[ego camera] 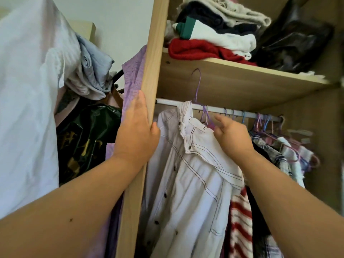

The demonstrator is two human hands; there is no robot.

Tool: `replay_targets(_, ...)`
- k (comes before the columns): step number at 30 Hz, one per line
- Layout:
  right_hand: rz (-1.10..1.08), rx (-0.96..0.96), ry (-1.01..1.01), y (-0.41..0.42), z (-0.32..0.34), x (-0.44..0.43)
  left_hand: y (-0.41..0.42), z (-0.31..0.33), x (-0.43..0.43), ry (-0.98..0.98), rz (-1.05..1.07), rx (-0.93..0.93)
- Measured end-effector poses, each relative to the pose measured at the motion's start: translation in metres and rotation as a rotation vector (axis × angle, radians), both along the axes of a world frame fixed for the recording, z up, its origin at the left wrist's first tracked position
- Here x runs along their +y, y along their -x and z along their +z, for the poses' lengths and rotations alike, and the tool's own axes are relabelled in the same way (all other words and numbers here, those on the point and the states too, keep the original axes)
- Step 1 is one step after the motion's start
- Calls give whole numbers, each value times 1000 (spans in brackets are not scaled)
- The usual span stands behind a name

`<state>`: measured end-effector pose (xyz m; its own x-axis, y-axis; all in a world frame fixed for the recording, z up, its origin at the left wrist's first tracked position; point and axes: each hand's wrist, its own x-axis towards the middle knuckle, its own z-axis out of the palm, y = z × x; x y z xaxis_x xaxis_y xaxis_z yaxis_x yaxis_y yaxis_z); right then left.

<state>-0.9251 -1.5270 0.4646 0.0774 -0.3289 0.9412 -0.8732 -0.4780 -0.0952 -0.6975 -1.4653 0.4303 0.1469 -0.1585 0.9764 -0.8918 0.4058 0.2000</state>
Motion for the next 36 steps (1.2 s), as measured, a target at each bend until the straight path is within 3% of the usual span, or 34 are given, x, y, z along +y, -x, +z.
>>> replay_targets(6,-9,17,-51,64,-36,64,13,-15,5,-87,192,-165)
replay_targets(9,-99,56,-85,92,-58,96,38,-25,9,-62,-22,-281)
replay_targets(11,-109,48,-91,106,-75,117,64,-36,7,-149,-207,-404)
replay_targets(17,-158,10,-239,145,-124,189,129,-88,-17,-640,-449,-404)
replay_targets(20,-210,-6,-297,160,-141,231,155,-117,-21,-861,-812,-492)
replay_targets(25,-438,-107,-515,183,-164,295,199,-154,0,-838,-1147,-395)
replay_targets(29,-749,-229,-748,187,-187,342,224,-173,20,-722,-1258,-381)
replay_targets(33,-873,-243,-774,141,-206,370,227,-187,39,-671,-1360,-415)
replay_targets(36,-980,-253,-788,93,-219,380,214,-197,48,-702,-1448,-557)
